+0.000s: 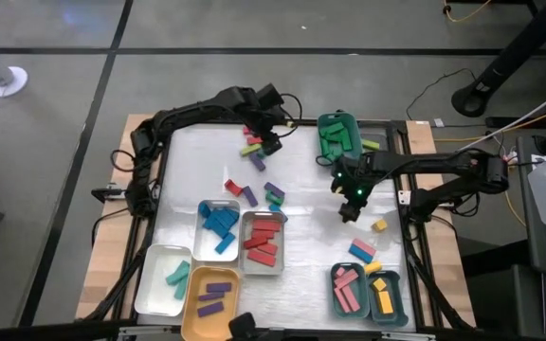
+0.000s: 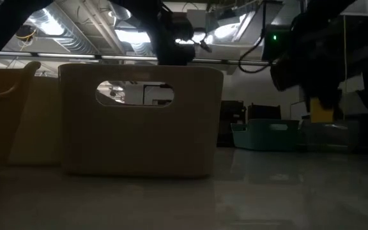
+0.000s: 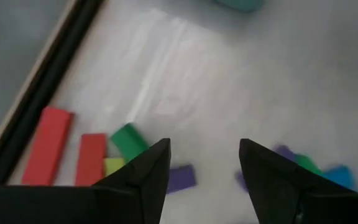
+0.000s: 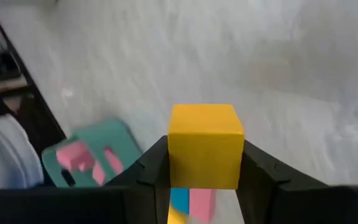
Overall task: Sort blocks
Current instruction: Put the yellow block into the blue bin
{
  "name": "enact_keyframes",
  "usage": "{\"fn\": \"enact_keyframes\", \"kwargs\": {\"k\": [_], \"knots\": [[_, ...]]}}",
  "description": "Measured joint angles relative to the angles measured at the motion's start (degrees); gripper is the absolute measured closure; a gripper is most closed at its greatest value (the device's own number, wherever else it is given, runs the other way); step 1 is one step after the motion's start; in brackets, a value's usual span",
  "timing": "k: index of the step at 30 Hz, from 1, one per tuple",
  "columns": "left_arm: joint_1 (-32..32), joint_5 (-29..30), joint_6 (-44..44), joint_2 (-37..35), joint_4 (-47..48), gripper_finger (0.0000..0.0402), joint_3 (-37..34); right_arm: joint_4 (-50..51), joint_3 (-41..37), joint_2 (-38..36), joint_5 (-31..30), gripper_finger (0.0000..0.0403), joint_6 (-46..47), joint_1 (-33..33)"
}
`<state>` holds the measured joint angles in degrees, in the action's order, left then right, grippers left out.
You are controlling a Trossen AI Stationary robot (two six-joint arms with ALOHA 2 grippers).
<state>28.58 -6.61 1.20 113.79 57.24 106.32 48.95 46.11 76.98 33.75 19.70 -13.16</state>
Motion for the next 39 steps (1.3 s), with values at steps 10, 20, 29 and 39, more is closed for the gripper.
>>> {"fn": "enact_keyframes", "kwargs": {"k": [10,20,29,39], "knots": [[1.0,6.9,-5.4,5.3,-0.3,0.0222,0.0,7.4,2.8,-3.9,-3.5,0.0273,3.6,17.4],[0.4,7.7,-9.0,12.0,-0.7,0.0222,0.0,7.4,2.8,-5.5,-12.6,0.0262,27.4,40.7],[0.4,11.0,-11.8,12.9,-1.0,0.0222,0.0,5.6,2.8,-5.5,-18.7,0.0271,49.6,57.1],[0.4,11.6,-13.2,12.8,-1.1,0.0222,0.0,-5.6,2.8,-5.5,-23.8,0.0203,56.6,67.6]]}}
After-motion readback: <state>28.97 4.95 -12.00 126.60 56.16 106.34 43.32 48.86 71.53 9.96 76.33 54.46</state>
